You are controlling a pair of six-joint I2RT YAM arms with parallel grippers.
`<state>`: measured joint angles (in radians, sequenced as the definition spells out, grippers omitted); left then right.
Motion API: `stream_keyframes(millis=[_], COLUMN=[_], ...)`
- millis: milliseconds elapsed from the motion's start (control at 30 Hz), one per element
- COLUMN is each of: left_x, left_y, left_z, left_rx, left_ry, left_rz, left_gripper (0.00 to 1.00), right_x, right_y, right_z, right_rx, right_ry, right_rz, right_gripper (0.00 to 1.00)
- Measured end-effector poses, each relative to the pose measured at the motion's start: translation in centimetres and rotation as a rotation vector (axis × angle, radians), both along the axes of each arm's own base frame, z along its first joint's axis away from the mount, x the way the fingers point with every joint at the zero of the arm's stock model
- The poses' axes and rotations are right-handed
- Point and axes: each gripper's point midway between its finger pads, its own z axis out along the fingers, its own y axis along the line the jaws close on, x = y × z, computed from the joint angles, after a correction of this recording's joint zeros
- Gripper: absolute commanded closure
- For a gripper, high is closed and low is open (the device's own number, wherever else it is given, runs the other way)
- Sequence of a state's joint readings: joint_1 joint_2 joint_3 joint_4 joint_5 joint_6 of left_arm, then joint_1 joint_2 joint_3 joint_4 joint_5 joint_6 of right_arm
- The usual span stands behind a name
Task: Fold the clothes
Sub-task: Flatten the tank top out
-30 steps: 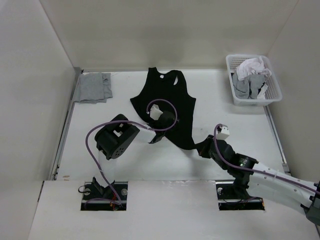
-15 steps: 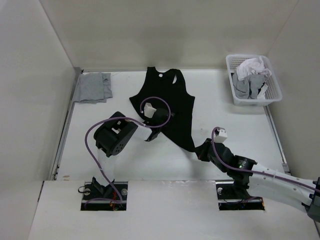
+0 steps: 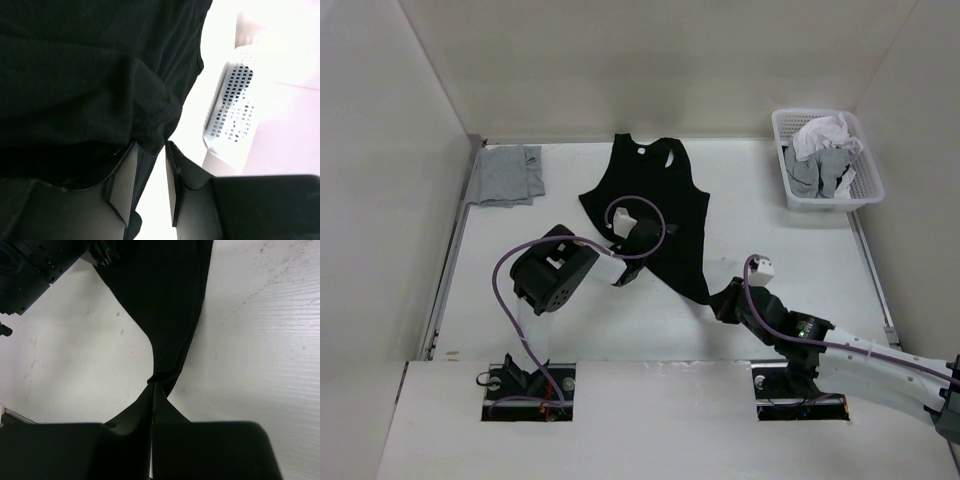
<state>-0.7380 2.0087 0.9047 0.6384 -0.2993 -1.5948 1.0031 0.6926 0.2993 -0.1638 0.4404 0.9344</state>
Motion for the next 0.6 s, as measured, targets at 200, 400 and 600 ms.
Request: stream_keyframes(millis=[200,400,600], left_x=[0.0,0.5,1.3], left_y=[-0.2,0.3,0.9], left_z=[-0.2,-1.0,-1.6], left_rx=[-0.015,-0.024,-0.047], left_ry=[0.002,0.011,0.012], left_rz=[-0.002,0.015,0.026], left_gripper=[0.79,0.88,0.99], right_x=[-0.1,-0.2,-0.2], right_y=[0.1,0.1,0.2], right_z=[0.0,0.1,0.1], right_rx=[0.001,0.004,0.005], right_ry=[0.000,-0.001,-0.001], right_rz=[0.007,0.008,0.009], right_gripper=[1.00,1.00,1.00])
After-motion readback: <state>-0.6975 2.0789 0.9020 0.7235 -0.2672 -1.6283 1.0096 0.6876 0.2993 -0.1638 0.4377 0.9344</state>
